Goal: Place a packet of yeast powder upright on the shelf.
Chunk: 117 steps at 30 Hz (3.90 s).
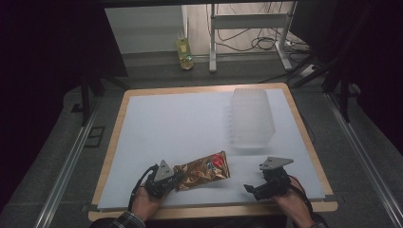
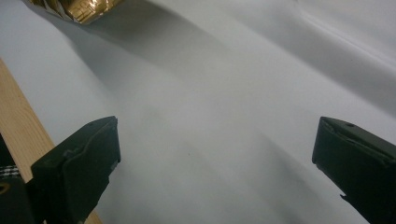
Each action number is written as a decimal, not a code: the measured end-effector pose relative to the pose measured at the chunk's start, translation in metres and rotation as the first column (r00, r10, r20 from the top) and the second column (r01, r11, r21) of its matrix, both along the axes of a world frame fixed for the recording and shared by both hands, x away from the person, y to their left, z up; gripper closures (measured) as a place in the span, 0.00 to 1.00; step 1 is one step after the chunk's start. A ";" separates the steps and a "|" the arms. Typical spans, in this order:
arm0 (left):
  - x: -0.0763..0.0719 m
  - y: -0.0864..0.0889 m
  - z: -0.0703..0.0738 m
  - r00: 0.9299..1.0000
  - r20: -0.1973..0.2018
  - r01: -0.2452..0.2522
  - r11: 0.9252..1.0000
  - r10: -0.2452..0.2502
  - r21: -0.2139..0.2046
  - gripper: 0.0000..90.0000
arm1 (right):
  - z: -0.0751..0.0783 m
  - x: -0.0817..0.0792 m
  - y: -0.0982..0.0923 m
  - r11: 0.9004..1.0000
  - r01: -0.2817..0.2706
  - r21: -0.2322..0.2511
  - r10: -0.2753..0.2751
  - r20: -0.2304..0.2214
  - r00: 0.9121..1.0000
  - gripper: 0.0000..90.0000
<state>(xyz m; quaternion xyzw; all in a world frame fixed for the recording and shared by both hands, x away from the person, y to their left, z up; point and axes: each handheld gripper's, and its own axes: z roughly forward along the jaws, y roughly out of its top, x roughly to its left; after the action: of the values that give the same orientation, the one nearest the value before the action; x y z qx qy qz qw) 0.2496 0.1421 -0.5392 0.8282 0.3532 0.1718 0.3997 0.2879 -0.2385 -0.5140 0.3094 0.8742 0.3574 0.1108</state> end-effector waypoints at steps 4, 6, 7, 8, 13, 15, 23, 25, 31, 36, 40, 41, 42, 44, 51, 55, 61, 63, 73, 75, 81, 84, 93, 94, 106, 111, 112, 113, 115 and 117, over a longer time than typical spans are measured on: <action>-0.001 0.002 -0.001 1.000 -0.006 -0.005 1.000 0.005 -0.002 1.00 | 0.001 0.000 0.001 1.000 -0.003 0.018 0.004 -0.014 1.000 0.01; -0.001 0.003 -0.002 1.000 -0.013 -0.010 1.000 0.010 -0.002 1.00 | 0.003 0.000 0.003 0.999 -0.003 0.036 0.005 -0.031 1.000 0.01; -0.002 0.004 -0.002 1.000 -0.015 -0.011 1.000 0.011 -0.001 1.00 | 0.003 0.000 0.004 0.999 -0.009 0.044 0.010 -0.036 0.999 0.01; -0.001 0.004 -0.003 1.000 -0.020 -0.013 1.000 0.013 0.000 1.00 | 0.004 0.000 0.005 0.999 -0.009 0.047 0.011 -0.044 0.999 0.01; 0.002 0.008 -0.008 0.998 -0.056 -0.028 0.999 0.030 0.037 1.00 | 0.009 0.003 0.012 0.996 -0.015 0.085 0.024 -0.102 0.994 0.02; 0.001 0.007 -0.008 0.998 -0.051 -0.032 0.999 0.035 0.042 1.00 | 0.010 0.004 0.016 0.995 -0.022 0.101 0.035 -0.130 0.991 0.02; 0.003 0.010 -0.008 0.997 -0.067 -0.023 0.999 0.025 0.024 1.00 | 0.011 0.010 0.039 0.993 -0.060 0.099 0.077 -0.176 0.981 0.02; 0.003 0.010 -0.008 0.997 -0.067 -0.020 0.999 0.022 0.024 1.00 | 0.012 0.012 0.047 0.994 -0.065 0.089 0.081 -0.183 0.980 0.04; 0.004 0.010 -0.008 0.997 -0.071 -0.021 1.000 0.023 0.021 1.00 | 0.016 0.023 0.065 0.992 -0.070 0.104 0.091 -0.210 0.973 0.10; 0.003 0.010 -0.008 0.997 -0.069 -0.023 0.999 0.024 0.023 1.00 | 0.018 0.031 0.078 0.989 -0.066 0.130 0.095 -0.237 0.967 0.18; 0.003 0.010 -0.008 0.997 -0.067 -0.024 0.999 0.026 0.025 1.00 | 0.021 0.039 0.086 0.987 -0.050 0.152 0.089 -0.261 0.961 0.25; 0.003 0.010 -0.008 0.997 -0.068 -0.024 0.999 0.026 0.024 1.00 | 0.021 0.042 0.089 0.987 -0.041 0.154 0.082 -0.269 0.960 0.28; 0.003 0.010 -0.008 0.997 -0.069 -0.023 0.999 0.025 0.028 1.00 | 0.021 0.043 0.091 0.987 -0.036 0.157 0.079 -0.278 0.957 0.29; 0.003 0.010 -0.008 0.997 -0.068 -0.026 0.999 0.028 0.024 1.00 | 0.021 0.047 0.094 0.984 -0.014 0.176 0.069 -0.311 0.948 0.36; 0.003 0.010 -0.008 0.997 -0.073 -0.025 0.999 0.027 0.022 1.00 | 0.023 0.055 0.104 0.977 0.003 0.212 0.075 -0.361 0.930 0.56; 0.004 0.011 -0.008 0.997 -0.079 -0.027 1.000 0.028 0.009 1.00 | 0.028 0.058 0.108 0.973 0.000 0.232 0.089 -0.373 0.924 0.65; 0.005 0.012 -0.008 0.996 -0.082 -0.027 1.000 0.027 0.000 0.99 | 0.041 0.057 0.115 0.974 -0.034 0.226 0.112 -0.345 0.932 0.78; 0.004 0.012 -0.006 0.997 -0.073 -0.026 1.000 0.027 0.016 0.99 | 0.045 0.057 0.117 0.973 -0.050 0.225 0.125 -0.334 0.934 0.81; 0.002 0.020 0.005 0.999 -0.037 -0.020 0.999 0.019 -0.027 0.90 | 0.067 0.056 0.119 0.970 -0.139 0.199 0.188 -0.254 0.949 0.88; 0.001 0.020 0.007 0.999 -0.030 -0.014 0.999 0.013 -0.039 0.88 | 0.072 0.056 0.119 0.970 -0.155 0.189 0.198 -0.240 0.950 0.88; 0.001 0.020 0.008 1.000 -0.027 -0.003 0.998 0.001 -0.057 0.76 | 0.083 0.058 0.119 0.970 -0.185 0.155 0.215 -0.208 0.954 0.88; 0.001 0.020 0.008 1.000 -0.022 0.001 0.997 -0.003 -0.072 0.70 | 0.090 0.058 0.118 0.972 -0.200 0.123 0.221 -0.183 0.958 0.88; 0.001 0.017 0.008 1.000 -0.021 0.000 0.997 -0.002 -0.077 0.48 | 0.108 0.062 0.113 0.972 -0.235 0.033 0.237 -0.107 0.966 0.88; 0.001 0.017 0.008 1.000 -0.021 -0.003 0.997 0.001 -0.079 0.46 | 0.109 0.063 0.112 0.970 -0.240 0.025 0.242 -0.097 0.965 0.88; 0.002 0.014 0.007 0.999 -0.008 0.033 0.995 -0.033 -0.090 0.22 | 0.126 0.075 0.098 0.952 -0.303 -0.047 0.301 -0.034 0.953 0.88; 0.001 0.012 0.007 0.998 -0.006 0.057 0.995 -0.058 -0.083 0.12 | 0.137 0.084 0.094 0.944 -0.324 -0.059 0.322 -0.033 0.946 0.88; 0.001 0.012 0.007 0.998 -0.008 0.058 0.995 -0.059 -0.087 0.11 | 0.140 0.086 0.093 0.942 -0.329 -0.065 0.327 -0.032 0.944 0.88; 0.001 0.012 0.007 0.998 -0.008 0.059 0.994 -0.060 -0.093 0.09 | 0.142 0.087 0.092 0.940 -0.335 -0.066 0.334 -0.029 0.942 0.88; 0.001 0.013 0.008 0.998 -0.009 0.061 0.993 -0.062 -0.103 0.07 | 0.145 0.089 0.090 0.937 -0.344 -0.063 0.343 -0.027 0.939 0.88; 0.001 0.014 0.007 0.998 -0.009 0.057 0.994 -0.058 -0.095 0.05 | 0.150 0.092 0.089 0.932 -0.358 -0.061 0.357 -0.022 0.934 0.88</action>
<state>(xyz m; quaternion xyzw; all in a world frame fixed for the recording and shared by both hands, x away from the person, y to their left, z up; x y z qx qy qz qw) 0.2511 0.1557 -0.5321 0.8193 0.3391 0.1385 0.4412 0.3801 -0.1500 -0.3645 0.1434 0.9275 0.3417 0.0492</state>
